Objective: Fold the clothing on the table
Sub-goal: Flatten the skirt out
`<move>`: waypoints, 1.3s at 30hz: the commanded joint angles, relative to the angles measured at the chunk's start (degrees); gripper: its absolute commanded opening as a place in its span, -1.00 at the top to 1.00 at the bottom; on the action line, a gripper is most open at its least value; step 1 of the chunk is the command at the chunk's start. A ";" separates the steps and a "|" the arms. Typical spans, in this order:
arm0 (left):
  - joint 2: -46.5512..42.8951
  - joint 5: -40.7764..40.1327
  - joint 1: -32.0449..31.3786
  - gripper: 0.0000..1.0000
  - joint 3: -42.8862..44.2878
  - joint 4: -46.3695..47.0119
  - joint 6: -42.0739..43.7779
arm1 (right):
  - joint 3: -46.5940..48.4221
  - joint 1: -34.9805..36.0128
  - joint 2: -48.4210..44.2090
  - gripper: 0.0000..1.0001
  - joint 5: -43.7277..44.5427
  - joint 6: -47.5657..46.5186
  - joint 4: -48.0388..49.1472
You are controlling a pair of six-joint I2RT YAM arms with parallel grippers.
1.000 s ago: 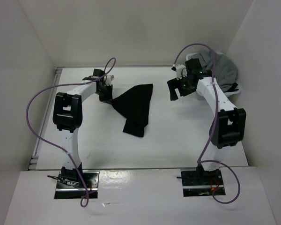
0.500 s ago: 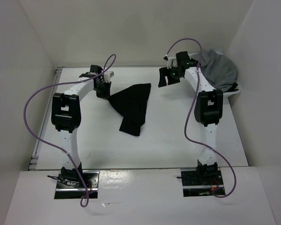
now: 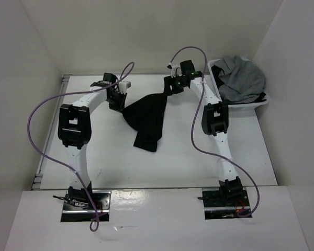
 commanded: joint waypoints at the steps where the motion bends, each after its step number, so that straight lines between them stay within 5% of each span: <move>1: -2.86 0.21 -2.33 1.00 0.46 -0.91 2.94 | 5.28 0.13 2.17 -0.37 -1.49 0.41 -1.08; 17: -0.93 -0.49 -4.89 1.00 1.69 -1.43 3.57 | 12.05 0.65 10.26 -0.17 -0.44 0.41 -1.09; 28: -0.40 -0.49 -6.03 1.00 1.69 -1.43 4.09 | 14.78 2.85 12.72 0.37 -0.44 0.41 -1.62; 32: -0.40 -0.49 -6.56 1.00 1.69 -1.43 4.09 | 16.10 3.38 13.25 1.00 0.70 -0.11 -2.76; 39: -5.93 -6.28 -6.56 1.00 4.84 -1.43 5.67 | 15.49 2.76 1.41 1.00 1.84 -1.34 -6.80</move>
